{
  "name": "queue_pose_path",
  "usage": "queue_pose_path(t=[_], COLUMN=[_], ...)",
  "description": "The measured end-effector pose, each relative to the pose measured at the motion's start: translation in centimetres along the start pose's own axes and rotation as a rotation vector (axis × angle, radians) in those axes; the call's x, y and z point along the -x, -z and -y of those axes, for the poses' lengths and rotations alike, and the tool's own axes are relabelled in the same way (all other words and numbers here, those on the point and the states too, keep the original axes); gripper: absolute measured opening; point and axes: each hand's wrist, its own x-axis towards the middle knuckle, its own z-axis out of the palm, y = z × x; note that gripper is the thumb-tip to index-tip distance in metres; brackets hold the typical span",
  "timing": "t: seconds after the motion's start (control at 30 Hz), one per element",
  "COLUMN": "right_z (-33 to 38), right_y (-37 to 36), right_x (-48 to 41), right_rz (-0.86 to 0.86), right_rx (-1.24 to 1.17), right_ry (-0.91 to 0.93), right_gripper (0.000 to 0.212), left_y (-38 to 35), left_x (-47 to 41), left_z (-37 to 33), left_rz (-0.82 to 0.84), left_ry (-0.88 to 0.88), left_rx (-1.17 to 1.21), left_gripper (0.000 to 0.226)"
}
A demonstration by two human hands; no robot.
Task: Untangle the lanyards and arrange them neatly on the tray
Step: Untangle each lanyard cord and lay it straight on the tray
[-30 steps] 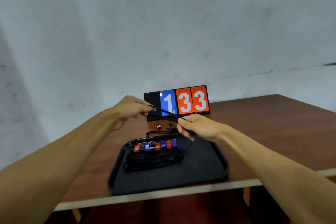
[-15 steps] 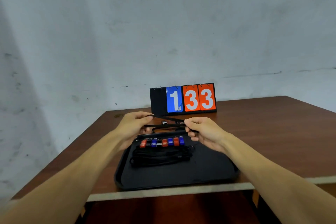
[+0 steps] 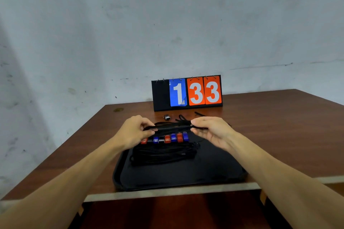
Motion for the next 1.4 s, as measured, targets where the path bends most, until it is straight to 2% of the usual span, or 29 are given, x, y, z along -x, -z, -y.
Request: queue_pose_path(t=[0.13, 0.33, 0.4, 0.53, 0.6, 0.67, 0.73, 0.9, 1.07, 1.2, 1.3, 1.4], right_z=[0.2, 0.1, 0.1, -0.2, -0.4, -0.8, -1.0, -1.1, -2.4, -3.9, -4.5, -5.2], right_y=[0.2, 0.3, 0.5, 1.3, 1.5, 1.4, 1.3, 0.1, -1.1, -1.1, -0.9, -0.8], right_x=[0.3, 0.8, 1.1, 1.5, 1.6, 1.8, 2.1, 2.7, 3.4, 3.6, 3.4, 2.9], right_rz=[0.006, -0.008, -0.022, -0.052, -0.047, -0.025, 0.013, 0.037, 0.021, 0.035, 0.104, 0.118], right_rx=[0.101, 0.222, 0.261, 0.272, 0.237, 0.2, 0.216, 0.309, 0.549, 0.804, 1.028, 1.168], right_ry=[-0.005, 0.038, 0.055, 0.07, 0.071, 0.066, 0.062, 0.047, 0.079, 0.203, 0.255, 0.293], right_gripper=[0.014, 0.013, 0.012, 0.01, 0.009, 0.01, 0.013, 0.017, 0.012, 0.01, 0.01, 0.013], left_y=[0.5, 0.7, 0.7, 0.1, -0.1, -0.3, -0.6, -1.3, -0.9, -0.6, -1.4, -2.2], left_x=[0.5, 1.1, 1.4, 2.5, 2.8, 3.3, 3.9, 4.9, 6.1, 7.3, 7.7, 7.6], left_z=[0.1, 0.2, 0.0, -0.9, -0.6, -0.1, 0.6, 2.1, 3.5, 4.4, 5.0, 5.8], left_rz=[-0.019, -0.021, -0.042, -0.076, -0.046, -0.018, -0.013, 0.011, 0.023, -0.029, 0.011, 0.029], left_ry=[-0.009, 0.061, 0.115, 0.264, 0.307, 0.33, 0.332, 0.281, 0.099, 0.049, 0.036, 0.0], left_rx=[-0.052, 0.028, 0.204, 0.837, 1.033, 1.132, 1.086, 0.71, 0.168, 0.122, 0.065, -0.023], left_gripper=[0.006, 0.008, 0.011, 0.02, 0.021, 0.022, 0.022, 0.02, 0.021, 0.022, 0.008, 0.015])
